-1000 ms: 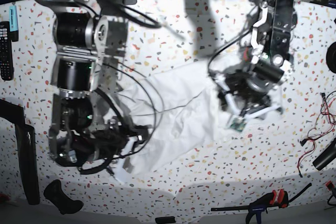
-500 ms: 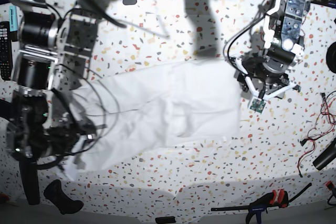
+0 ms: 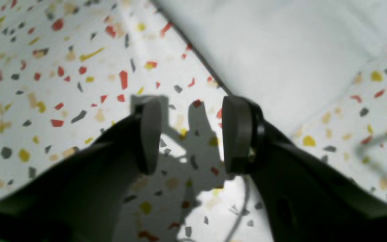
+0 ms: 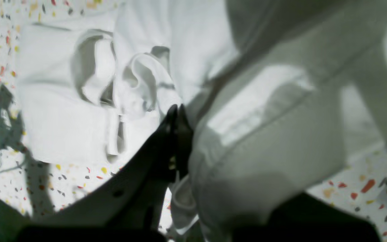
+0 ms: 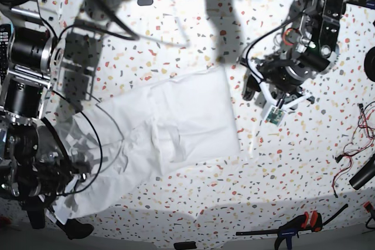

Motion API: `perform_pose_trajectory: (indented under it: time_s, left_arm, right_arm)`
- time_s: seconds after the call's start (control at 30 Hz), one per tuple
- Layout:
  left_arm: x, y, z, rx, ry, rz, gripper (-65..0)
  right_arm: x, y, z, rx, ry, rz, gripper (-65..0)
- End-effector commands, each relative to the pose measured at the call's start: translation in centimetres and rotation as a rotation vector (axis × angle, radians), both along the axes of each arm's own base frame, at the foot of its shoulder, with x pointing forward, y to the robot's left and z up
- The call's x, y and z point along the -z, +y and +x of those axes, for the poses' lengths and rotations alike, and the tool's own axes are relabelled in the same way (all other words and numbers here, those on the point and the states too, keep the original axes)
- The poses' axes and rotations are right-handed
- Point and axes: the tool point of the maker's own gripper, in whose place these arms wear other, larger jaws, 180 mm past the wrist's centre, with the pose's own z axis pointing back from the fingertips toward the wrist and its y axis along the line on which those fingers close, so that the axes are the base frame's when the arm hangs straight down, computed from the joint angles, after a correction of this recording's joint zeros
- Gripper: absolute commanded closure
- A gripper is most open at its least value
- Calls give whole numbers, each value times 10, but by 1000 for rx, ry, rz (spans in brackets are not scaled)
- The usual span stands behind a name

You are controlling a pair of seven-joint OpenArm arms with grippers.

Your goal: Fold the T-shirt properly

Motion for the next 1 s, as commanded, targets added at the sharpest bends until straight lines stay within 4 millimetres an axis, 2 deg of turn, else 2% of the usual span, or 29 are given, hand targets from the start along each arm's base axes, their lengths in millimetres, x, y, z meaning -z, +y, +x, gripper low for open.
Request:
perform_pose_trajectory:
  time_s: [0.0,0.13,0.33,0.43,0.63,0.77,0.97]
  left_arm:
    - [-13,-3,7,1,-45,-19,-279]
    - [-13,-13,8,5,-50,-54,-279]
    - [23,-4,14,3,-11,-9,-279]
    - [33,-3,20,-7,27,-23,-279]
    - [23,-13,28,6,18,-92,-279]
    - [22,-24,25,44,18,-107,-279]
    - [21,-27,24,43,18,-115,-279]
  right_arm:
    - [-24,7,12,-10,-72,25,0]
    - [-17,31,15,-38,-61,46,0]
    - [-10,68,18,-80,-49,73,0]
    - [-8,89,19,-107,-48,100,0]
    - [-4,132,19,-159,-38,138,0]
    - [-4,164,18,-199,-35,175,0]
    - [-6,204,14,-247,-28,210,0]
